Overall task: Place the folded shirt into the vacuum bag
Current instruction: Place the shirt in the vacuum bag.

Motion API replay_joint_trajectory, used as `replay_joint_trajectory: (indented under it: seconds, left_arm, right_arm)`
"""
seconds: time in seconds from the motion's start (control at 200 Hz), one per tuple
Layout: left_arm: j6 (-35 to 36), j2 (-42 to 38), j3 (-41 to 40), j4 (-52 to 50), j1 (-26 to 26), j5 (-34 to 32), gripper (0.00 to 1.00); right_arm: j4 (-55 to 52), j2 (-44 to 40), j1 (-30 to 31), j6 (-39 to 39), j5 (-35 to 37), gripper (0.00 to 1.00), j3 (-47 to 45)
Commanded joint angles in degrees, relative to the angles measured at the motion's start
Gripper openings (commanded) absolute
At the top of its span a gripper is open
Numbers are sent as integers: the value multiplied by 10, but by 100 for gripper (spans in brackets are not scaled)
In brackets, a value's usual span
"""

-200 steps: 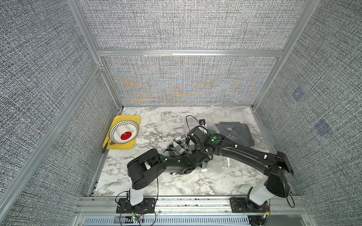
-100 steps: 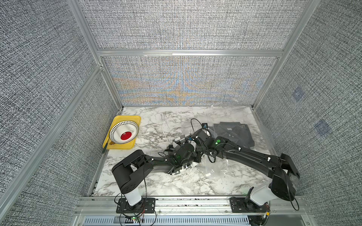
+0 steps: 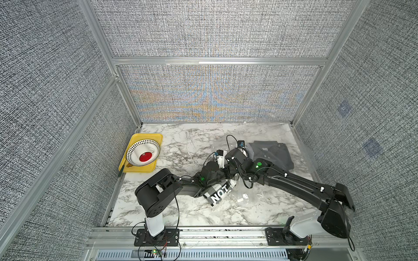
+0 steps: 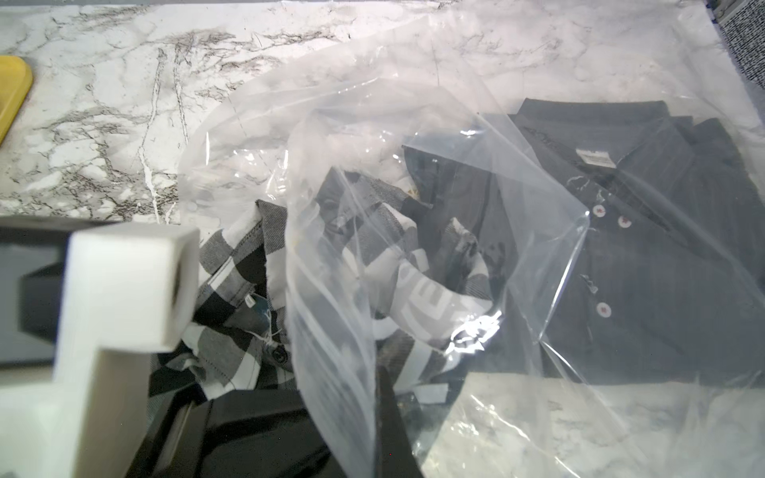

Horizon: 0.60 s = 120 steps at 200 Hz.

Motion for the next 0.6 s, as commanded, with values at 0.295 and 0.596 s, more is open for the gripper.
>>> replay_joint_trajectory:
  seconds: [0.295, 0.596]
  left_arm:
    - [-87, 188, 56, 223, 9, 27, 0]
    - [-71, 220, 60, 189, -26, 35, 49]
  right_arm:
    - [-20, 6, 11, 10, 11, 0, 14]
    - [-37, 25, 10, 4, 33, 0, 41]
